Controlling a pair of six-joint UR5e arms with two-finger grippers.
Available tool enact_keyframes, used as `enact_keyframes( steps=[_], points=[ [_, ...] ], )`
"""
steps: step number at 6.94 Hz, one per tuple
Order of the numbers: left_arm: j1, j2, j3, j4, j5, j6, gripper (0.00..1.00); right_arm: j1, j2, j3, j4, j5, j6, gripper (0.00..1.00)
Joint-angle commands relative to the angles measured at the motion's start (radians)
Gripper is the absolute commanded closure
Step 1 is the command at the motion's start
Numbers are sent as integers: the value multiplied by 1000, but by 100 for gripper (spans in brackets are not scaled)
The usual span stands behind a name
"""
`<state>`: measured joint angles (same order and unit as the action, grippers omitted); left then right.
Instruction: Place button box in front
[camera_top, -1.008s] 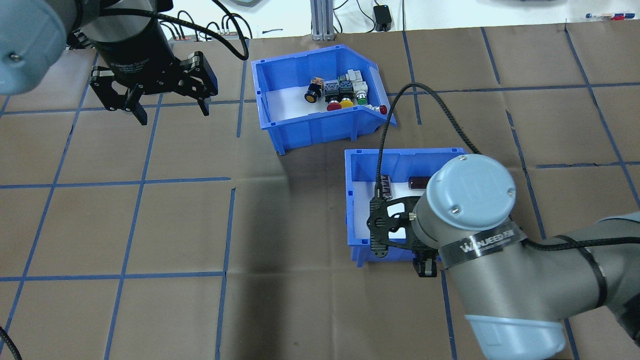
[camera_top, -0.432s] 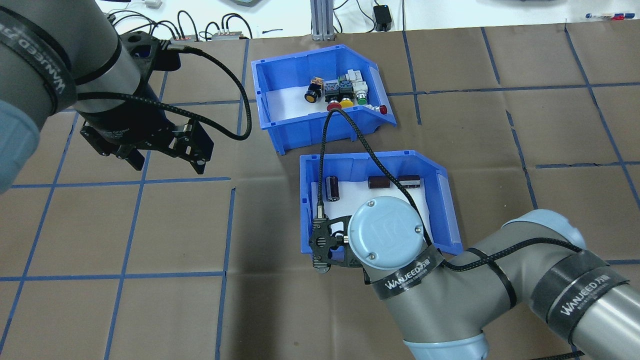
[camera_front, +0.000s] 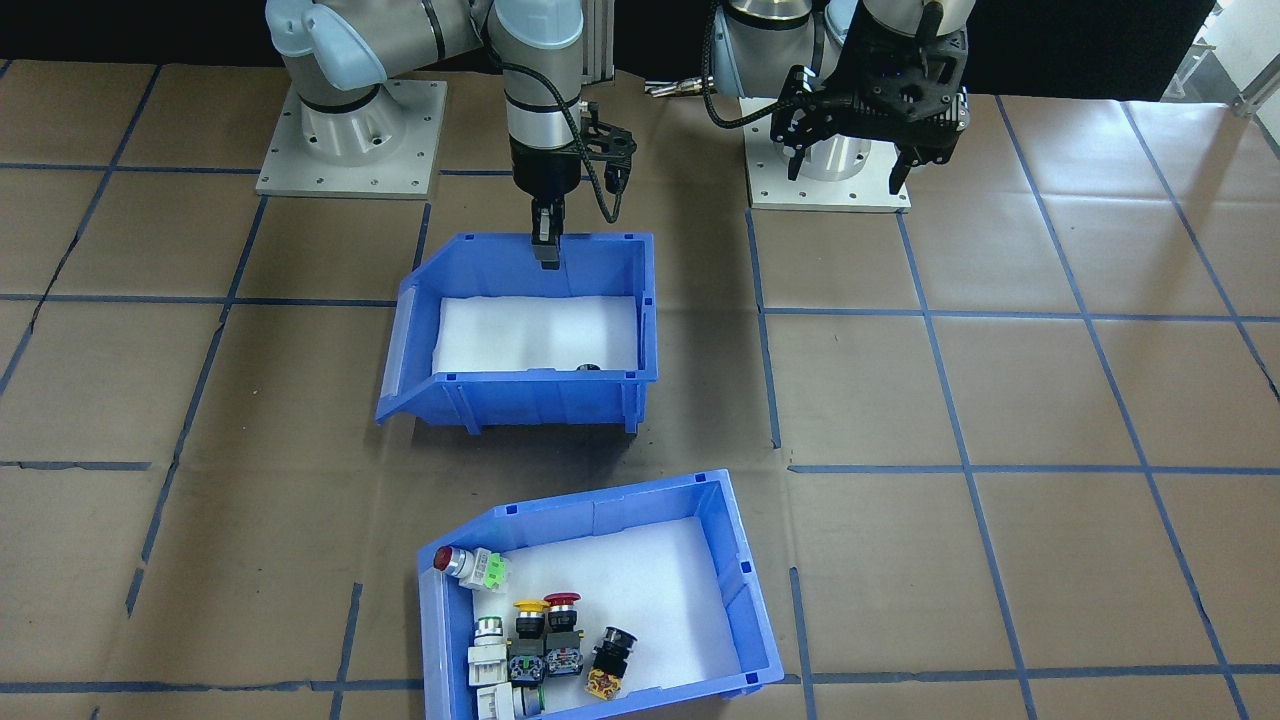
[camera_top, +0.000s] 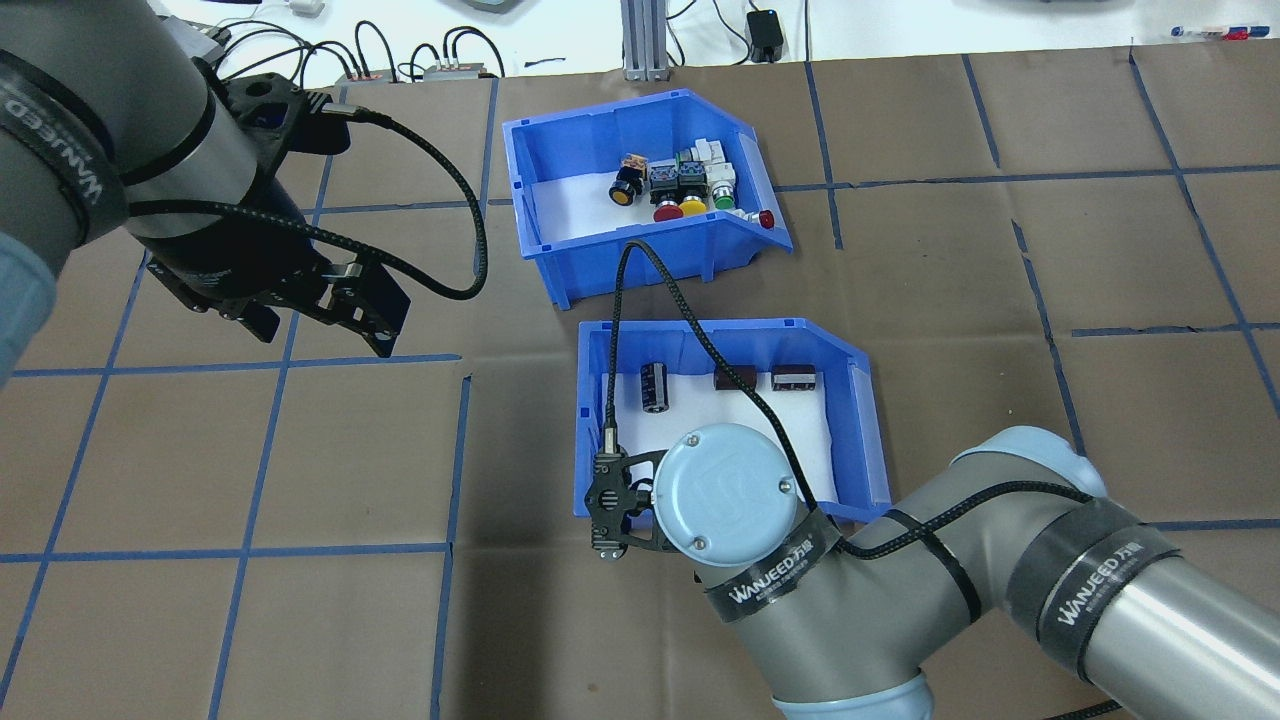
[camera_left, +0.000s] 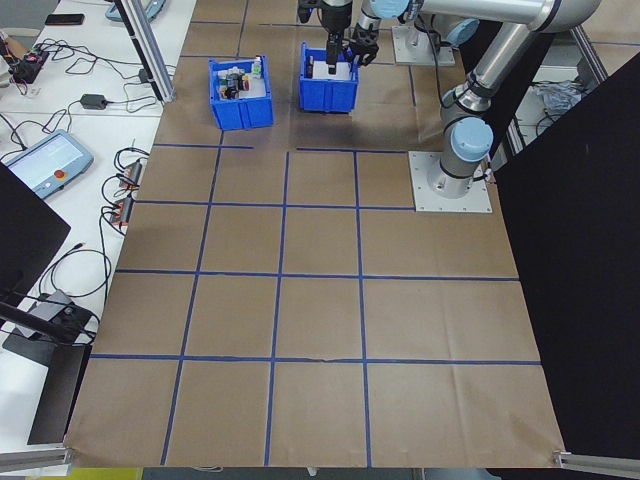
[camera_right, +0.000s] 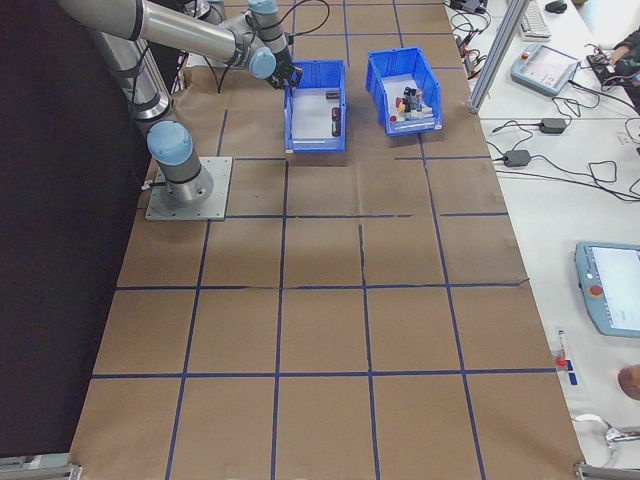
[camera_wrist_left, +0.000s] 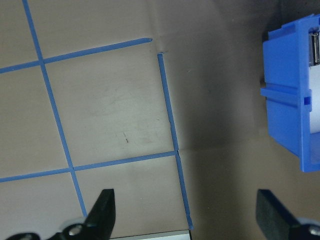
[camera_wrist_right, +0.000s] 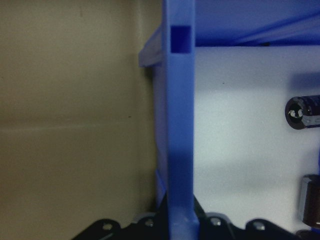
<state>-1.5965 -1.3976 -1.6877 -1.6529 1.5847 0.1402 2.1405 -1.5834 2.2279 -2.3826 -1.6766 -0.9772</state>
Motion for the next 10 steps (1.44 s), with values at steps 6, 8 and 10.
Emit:
enact_keyframes(
  steps=[6, 8, 10],
  points=[
    [15, 19, -1, 1, -12, 2, 0, -30, -44, -34, 31, 0, 3, 0],
    [17, 19, 0, 2, -12, 2, 0, -152, -130, -82, 188, 9, 6, 0],
    [15, 19, -1, 2, -14, 1, 0, -302, -173, -193, 369, 20, 32, 0]
  ],
)
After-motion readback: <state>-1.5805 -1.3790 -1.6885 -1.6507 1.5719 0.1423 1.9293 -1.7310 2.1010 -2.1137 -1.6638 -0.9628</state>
